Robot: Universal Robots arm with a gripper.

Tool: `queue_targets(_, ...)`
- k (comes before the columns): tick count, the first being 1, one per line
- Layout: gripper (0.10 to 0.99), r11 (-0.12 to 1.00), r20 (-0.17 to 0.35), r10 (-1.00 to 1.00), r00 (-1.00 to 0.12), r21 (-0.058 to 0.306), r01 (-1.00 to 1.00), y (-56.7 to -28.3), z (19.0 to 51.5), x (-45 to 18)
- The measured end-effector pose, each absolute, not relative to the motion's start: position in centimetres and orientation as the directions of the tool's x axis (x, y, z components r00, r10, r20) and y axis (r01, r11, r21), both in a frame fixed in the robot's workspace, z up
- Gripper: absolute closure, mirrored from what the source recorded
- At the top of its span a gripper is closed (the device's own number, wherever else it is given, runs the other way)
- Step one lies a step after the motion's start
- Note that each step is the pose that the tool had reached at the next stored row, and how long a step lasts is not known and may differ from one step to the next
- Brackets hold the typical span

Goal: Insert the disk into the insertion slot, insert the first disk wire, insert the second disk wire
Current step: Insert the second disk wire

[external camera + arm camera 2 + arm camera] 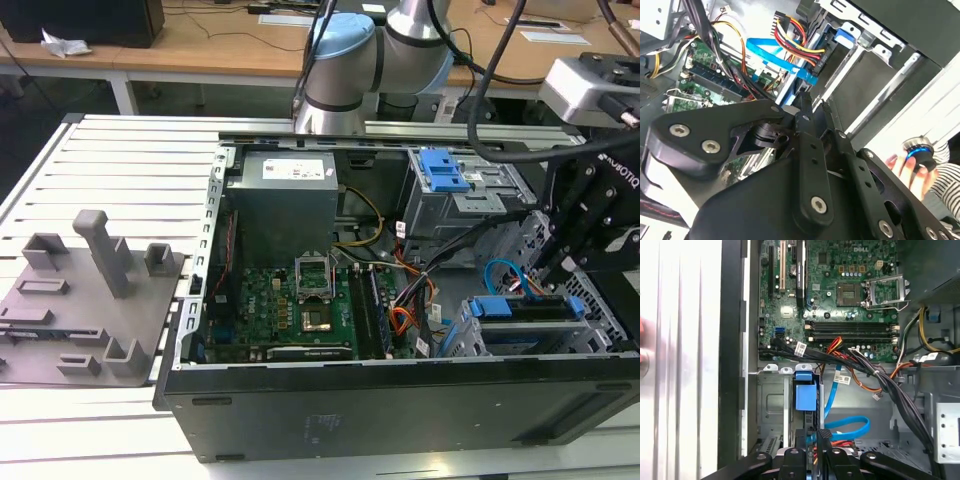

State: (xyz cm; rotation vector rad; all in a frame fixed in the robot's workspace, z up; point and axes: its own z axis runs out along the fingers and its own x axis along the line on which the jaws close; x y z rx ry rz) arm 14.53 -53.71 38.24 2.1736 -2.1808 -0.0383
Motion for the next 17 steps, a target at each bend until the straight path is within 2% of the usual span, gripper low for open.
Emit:
queue_targets(5,0.851,0.004,0.026,-1.0,-0.002,0.062,-0.998,-53.7,38.25,14.53)
queue_targets(6,0.98,0.004,0.026,-1.0,-0.002,0.062,-0.998,-53.71,38.25,14.53)
queue_targets(17,0.98,0.004,0.026,-1.0,-0.002,0.062,-0.998,-53.71,38.26,14.51)
